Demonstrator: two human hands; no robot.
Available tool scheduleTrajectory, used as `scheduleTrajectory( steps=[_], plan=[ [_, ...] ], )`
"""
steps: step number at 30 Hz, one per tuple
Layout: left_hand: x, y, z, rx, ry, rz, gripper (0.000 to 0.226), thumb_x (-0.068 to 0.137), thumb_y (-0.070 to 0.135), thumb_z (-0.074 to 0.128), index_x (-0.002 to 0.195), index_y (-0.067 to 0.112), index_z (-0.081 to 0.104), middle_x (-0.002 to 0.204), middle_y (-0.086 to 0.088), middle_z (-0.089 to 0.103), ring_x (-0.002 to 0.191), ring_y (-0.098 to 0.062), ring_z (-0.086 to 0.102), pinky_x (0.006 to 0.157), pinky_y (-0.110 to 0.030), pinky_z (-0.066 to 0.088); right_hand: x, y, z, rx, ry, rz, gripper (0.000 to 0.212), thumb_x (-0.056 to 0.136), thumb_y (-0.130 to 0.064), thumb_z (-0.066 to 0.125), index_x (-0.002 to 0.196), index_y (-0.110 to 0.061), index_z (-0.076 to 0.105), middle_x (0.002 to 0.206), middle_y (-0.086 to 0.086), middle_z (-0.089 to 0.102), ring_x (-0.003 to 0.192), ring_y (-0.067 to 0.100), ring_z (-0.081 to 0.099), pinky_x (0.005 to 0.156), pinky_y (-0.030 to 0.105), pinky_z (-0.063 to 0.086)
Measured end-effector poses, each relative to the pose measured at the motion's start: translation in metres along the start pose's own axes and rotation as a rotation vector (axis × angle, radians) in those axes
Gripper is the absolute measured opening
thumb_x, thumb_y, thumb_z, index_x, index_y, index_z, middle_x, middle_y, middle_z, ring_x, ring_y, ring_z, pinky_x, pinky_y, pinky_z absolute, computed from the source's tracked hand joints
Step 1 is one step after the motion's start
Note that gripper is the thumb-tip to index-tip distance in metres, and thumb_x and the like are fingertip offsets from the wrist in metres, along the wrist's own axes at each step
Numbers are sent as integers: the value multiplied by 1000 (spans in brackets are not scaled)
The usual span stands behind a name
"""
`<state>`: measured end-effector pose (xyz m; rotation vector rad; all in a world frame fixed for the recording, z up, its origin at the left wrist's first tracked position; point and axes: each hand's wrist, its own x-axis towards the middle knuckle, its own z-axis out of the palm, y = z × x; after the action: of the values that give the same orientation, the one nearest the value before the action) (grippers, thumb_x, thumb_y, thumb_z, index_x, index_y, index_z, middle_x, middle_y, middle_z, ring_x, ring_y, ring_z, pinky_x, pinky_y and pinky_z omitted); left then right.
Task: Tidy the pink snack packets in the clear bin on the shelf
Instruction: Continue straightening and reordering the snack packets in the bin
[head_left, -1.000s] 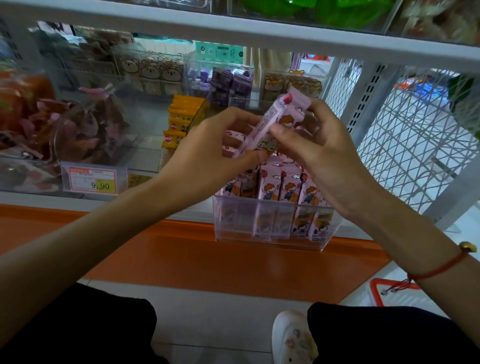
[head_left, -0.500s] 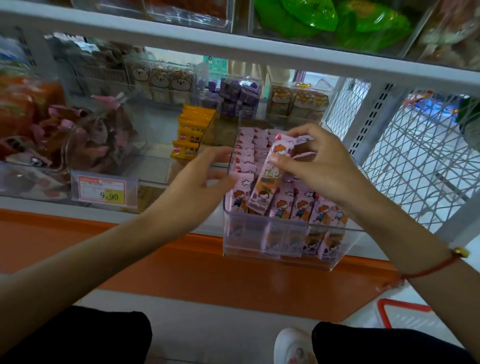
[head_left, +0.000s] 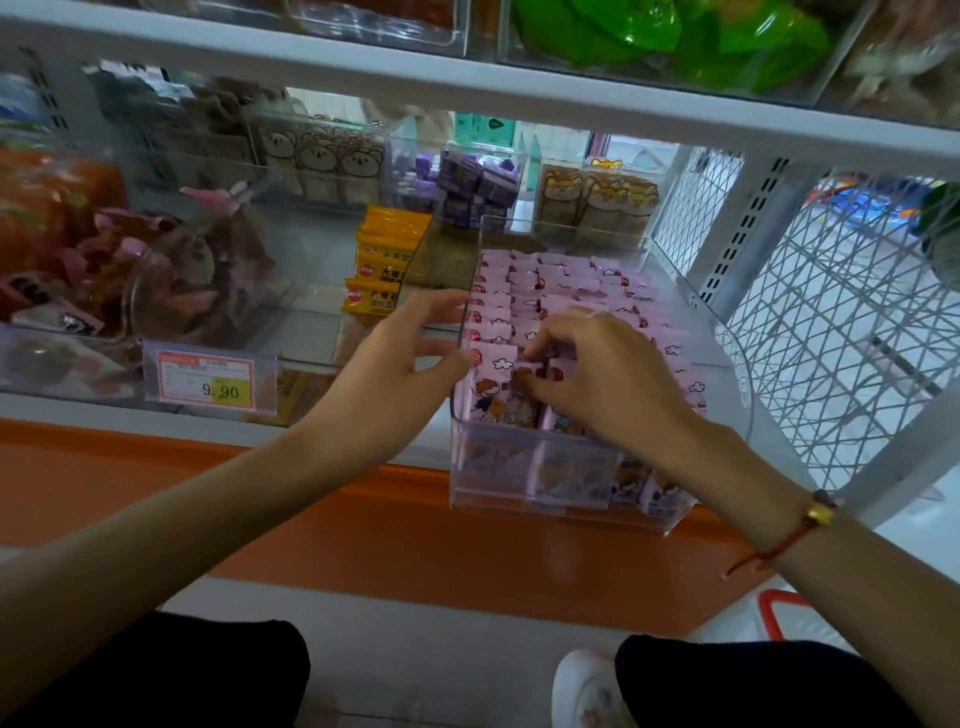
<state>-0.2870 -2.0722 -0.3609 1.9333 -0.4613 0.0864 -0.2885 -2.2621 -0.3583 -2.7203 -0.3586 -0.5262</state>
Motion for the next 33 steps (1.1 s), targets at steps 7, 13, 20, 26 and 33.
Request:
scheduleTrajectory(
  steps=[7, 13, 20, 26, 33],
  plan=[
    [9, 6, -3, 8, 46, -29, 46, 87, 19, 64, 130, 24, 48, 121, 13, 55, 106, 0, 55, 86, -22, 49, -6, 7, -11, 56, -123, -14, 29, 89, -32, 63, 115, -21, 64, 118, -2, 61, 108, 13, 52, 83, 24, 41],
    [71, 37, 2, 329, 28, 300, 35, 89, 9, 60, 121, 23, 58, 99, 21, 54, 82, 21, 52, 65, 4, 40, -19, 16, -22, -52, -90, 72, 45, 95, -39, 48, 139, -30, 41, 148, -2, 37, 136, 15, 30, 113, 36, 23],
    [178, 15, 48, 786, -224, 230, 37, 96, 5, 45, 130, 13, 56, 136, -8, 55, 122, -22, 52, 99, -29, 41, -24, 24, -17, -79, -171, 62, 46, 97, -46, 38, 142, -37, 32, 150, -10, 32, 138, 9, 25, 116, 34, 18],
    [211, -3, 64, 931, -259, 170, 33, 97, 15, 49, 129, 15, 57, 131, -10, 58, 117, -27, 55, 100, -44, 45, -19, 27, -20, -57, -125, 24, 41, 94, -49, 41, 135, -42, 40, 142, -17, 39, 131, 2, 31, 109, 26, 21],
    [216, 0, 72, 898, -65, 214, 14, 91, 10, 60, 101, 12, 70, 111, -9, 65, 104, -28, 61, 90, -44, 51, -19, 29, -19, -63, -120, 6, 41, 94, -51, 40, 134, -43, 40, 142, -19, 39, 131, 1, 30, 108, 25, 21]
  ],
)
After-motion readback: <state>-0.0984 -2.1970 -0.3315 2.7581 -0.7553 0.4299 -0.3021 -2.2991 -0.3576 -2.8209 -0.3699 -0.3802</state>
